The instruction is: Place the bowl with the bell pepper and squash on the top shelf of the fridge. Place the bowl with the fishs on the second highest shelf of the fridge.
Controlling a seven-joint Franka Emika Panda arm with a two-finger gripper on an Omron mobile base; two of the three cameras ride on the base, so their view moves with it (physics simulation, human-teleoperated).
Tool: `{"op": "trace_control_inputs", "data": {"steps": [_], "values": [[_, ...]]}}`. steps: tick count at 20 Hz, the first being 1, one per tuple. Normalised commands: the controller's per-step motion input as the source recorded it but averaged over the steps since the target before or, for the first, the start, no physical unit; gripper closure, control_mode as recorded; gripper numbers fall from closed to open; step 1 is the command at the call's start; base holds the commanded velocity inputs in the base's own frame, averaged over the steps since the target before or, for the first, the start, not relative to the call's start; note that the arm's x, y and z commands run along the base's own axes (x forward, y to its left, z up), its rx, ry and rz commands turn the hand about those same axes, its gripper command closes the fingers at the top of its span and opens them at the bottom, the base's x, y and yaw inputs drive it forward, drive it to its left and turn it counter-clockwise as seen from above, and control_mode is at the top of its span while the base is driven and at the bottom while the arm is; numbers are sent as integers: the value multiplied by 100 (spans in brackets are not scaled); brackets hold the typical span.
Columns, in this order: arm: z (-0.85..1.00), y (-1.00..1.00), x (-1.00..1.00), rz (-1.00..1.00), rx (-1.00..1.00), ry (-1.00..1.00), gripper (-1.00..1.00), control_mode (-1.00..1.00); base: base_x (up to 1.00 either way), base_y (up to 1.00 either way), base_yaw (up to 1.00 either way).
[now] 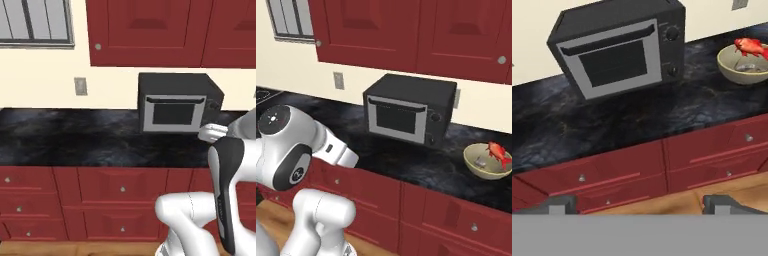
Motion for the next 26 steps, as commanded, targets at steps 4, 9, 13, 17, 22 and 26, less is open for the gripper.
{"op": "trace_control_inputs", "data": {"steps": [4,9,13,17,22,26], "values": [[0,0,0,0,0,0,-100,100,-15,-100,-11],[0,0,0,0,0,0,-100,100,-16,-99,-39],[0,0,0,0,0,0,-100,100,44,-72,-23],[0,0,0,0,0,0,-100,100,60,-18,10],[0,0,0,0,0,0,-100,100,84,0,6],[-63,-47,33,-16,11,50,-100,-100,0,0,0]]}}
